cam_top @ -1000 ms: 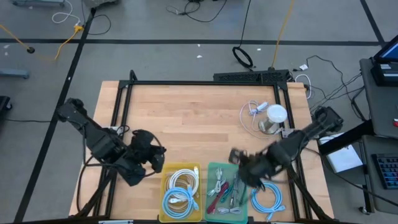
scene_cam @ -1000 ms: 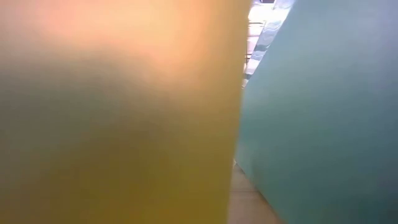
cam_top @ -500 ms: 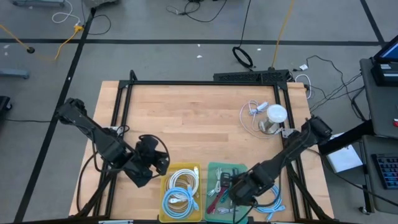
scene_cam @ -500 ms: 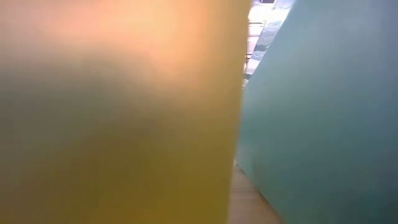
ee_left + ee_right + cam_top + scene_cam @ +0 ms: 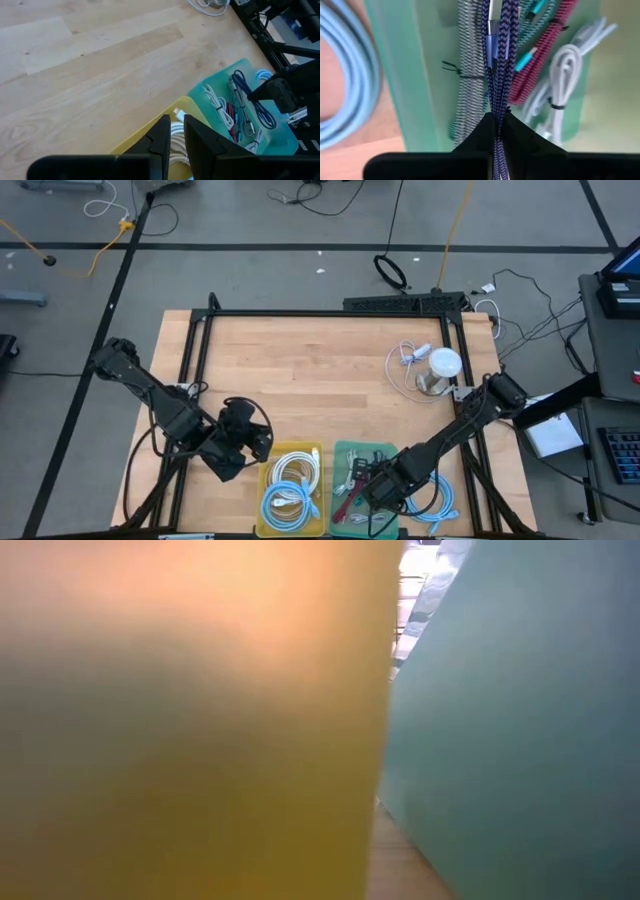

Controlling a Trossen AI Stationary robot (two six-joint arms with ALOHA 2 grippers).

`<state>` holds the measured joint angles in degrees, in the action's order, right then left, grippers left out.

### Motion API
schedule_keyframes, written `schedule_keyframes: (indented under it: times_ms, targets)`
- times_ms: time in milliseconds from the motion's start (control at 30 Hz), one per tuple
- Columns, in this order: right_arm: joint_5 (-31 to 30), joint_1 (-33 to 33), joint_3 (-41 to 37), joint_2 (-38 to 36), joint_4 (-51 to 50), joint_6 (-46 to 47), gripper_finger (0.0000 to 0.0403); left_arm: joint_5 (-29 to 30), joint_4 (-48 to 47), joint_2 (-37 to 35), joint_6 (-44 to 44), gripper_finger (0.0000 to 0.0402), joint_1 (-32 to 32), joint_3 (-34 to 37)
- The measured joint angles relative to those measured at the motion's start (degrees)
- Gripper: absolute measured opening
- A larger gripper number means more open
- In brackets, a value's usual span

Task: Pick & Place USB Port
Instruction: Put the small dark blue charger cable into the green bin

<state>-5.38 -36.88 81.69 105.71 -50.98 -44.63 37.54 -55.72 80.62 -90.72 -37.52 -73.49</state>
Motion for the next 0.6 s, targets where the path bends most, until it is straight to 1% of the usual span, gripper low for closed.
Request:
schedule_keyframes:
  times_ms: [100,467,533,600]
  targets:
    - [1.15,-0.02,-0.13,0.02,-0.01,1.28,0.0007,0.02,0.0,0.0,0.0,0.0056,0.0,0.0]
    - [1.19,-0.81,-0.13,0.0,2.32,2.02,0.0007,0.04,-0.07,0.0,0.02,0.0056,0.0,0.0]
    - [1.17,-0.79,-0.13,0.0,3.28,4.49,0.0011,0.04,-0.05,0.0,0.02,0.0056,0.0,0.0]
    - [1.17,-0.79,-0.13,0.0,5.33,10.12,0.003,0.07,0.18,0.0,0.02,0.0056,0.0,-0.01]
